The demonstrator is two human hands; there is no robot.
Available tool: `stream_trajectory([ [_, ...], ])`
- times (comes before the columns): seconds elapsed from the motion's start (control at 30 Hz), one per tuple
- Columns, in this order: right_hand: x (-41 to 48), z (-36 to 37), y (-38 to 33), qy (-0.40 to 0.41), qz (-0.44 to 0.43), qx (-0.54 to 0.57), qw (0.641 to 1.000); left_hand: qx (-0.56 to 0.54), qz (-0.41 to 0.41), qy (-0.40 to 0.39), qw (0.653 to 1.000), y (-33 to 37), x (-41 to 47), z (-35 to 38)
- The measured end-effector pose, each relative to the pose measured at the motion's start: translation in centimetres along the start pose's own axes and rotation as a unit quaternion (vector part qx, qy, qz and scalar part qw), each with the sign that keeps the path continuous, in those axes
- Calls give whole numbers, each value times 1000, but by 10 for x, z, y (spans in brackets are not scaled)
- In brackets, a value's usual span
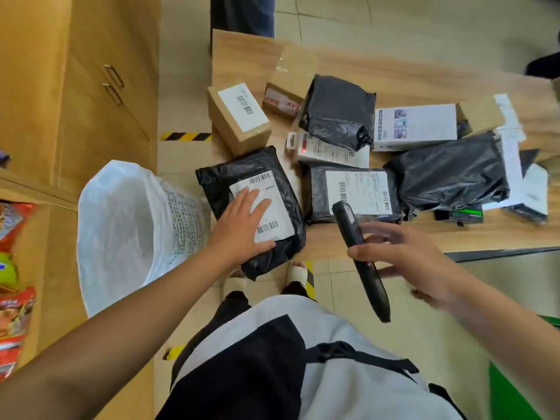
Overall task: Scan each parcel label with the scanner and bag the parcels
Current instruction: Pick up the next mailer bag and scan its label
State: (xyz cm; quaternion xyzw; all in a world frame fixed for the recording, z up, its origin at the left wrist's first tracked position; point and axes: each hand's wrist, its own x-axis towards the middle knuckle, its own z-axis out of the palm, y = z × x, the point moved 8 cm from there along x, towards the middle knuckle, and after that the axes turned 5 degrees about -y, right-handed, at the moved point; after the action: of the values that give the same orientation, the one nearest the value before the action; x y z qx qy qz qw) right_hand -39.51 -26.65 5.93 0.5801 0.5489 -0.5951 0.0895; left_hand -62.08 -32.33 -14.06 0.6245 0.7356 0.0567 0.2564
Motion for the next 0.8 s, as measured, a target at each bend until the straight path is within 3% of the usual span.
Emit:
stream_trajectory([
  [0.1, -5, -1, -14, 14, -2, -221, 975, -12, 5, -9, 1000, -1, -2, 0],
  [0.23, -11, 0, -32, 48, -10, -521, 852, -19, 1, -9, 1000, -2, -1, 1],
  [0.4, -16, 18, -38, 33, -22, -670, 741, -27, 7, 9, 1000, -3, -2, 1],
  [0.47, -15, 22, -36, 39, -24, -684, 728, -34, 6, 12, 999, -3, -3, 1],
  [0.8, -26, 10, -14, 58, -32, -662, 747, -36, 0, 9, 999, -1, -6, -2],
])
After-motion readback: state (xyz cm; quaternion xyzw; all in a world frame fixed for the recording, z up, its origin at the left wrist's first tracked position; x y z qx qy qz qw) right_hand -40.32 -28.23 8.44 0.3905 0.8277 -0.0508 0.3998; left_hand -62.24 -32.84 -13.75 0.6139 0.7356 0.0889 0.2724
